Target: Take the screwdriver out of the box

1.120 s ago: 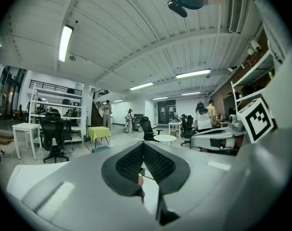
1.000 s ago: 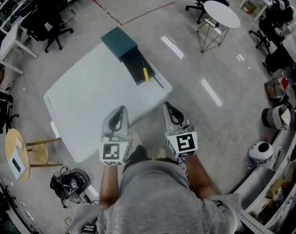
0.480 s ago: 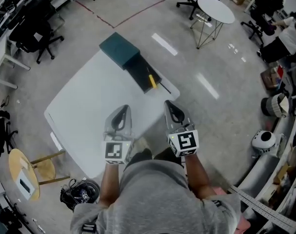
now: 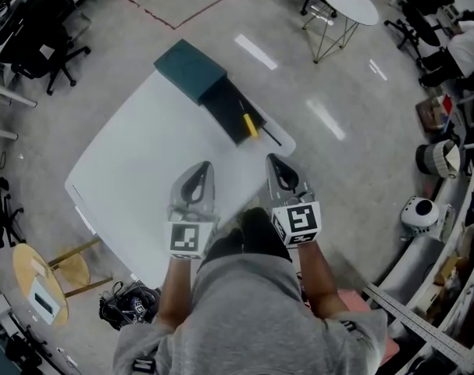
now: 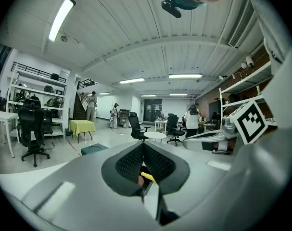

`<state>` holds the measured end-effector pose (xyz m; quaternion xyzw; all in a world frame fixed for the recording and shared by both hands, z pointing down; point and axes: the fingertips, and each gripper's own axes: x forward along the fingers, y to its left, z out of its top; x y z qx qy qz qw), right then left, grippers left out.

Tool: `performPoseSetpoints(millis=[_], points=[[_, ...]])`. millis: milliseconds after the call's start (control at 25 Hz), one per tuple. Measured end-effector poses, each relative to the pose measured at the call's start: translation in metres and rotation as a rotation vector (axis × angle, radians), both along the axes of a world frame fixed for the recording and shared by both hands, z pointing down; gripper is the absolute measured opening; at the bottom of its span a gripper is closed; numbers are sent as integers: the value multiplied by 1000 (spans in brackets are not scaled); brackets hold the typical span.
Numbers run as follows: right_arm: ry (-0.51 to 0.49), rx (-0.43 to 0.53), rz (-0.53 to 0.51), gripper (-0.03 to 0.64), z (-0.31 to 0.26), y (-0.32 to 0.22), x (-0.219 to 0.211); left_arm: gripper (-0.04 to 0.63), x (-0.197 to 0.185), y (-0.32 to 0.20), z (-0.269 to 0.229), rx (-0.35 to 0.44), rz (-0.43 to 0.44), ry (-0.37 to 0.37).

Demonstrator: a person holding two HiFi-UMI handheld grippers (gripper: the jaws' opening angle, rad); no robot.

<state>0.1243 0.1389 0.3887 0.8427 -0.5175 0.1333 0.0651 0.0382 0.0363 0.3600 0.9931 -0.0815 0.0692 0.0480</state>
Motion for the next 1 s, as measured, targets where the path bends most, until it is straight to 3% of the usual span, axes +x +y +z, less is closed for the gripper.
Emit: performPoseSetpoints(millis=[440,1000], points=[[-74,-56,-47,3,35,-42,45,12,44,-28,31,-50,-31,-40],[-198,-165,-106,3,108,-68,90,12,97,-48,94,-132,-62,-158]])
